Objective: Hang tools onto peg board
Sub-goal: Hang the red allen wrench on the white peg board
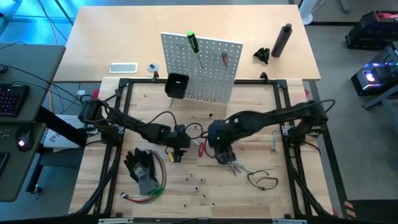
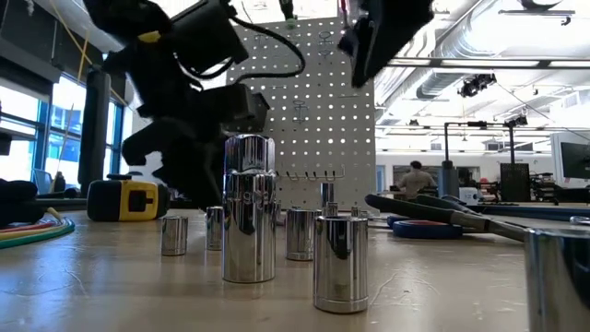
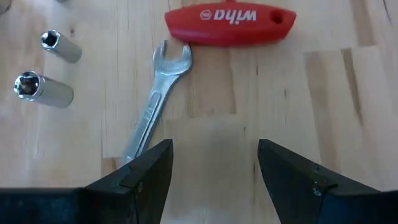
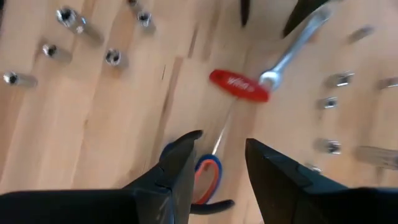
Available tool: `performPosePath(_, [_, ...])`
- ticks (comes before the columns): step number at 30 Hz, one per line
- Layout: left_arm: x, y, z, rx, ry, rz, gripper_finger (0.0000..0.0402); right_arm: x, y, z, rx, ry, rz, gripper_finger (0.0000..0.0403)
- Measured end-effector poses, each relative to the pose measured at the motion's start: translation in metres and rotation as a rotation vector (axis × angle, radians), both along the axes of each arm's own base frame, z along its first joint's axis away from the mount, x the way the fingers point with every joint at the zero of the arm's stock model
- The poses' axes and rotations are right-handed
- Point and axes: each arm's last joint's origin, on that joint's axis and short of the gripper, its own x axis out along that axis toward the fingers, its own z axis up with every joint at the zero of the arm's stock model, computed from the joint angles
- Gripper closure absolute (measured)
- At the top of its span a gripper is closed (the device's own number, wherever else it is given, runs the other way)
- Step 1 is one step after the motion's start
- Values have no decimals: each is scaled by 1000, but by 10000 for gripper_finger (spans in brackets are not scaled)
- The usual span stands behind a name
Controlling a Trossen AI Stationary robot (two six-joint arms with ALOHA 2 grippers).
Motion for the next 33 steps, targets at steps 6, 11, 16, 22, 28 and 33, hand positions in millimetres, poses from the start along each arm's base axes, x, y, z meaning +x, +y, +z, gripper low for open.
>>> performPosePath(6, [-14, -7, 7, -15, -125, 2, 174, 19, 2, -36, 20, 82, 21, 265])
performPosePath(11, [-29, -7, 19, -11, -239, 21, 174, 34, 0, -60, 26, 91, 15, 265])
performPosePath(16, [-42, -5, 27, -38, -321, 37, 174, 44, -6, -84, 26, 133, -11, 265])
performPosePath(22, [-51, -3, 26, -62, -361, 59, 174, 56, -11, -112, 35, 147, -59, 265])
performPosePath(28, [-51, -4, 26, -67, -358, 59, 174, 61, -18, -131, 36, 181, -135, 265])
performPosePath(33, [-51, -4, 26, -67, -362, 59, 174, 64, -21, -139, 3, 188, -179, 276])
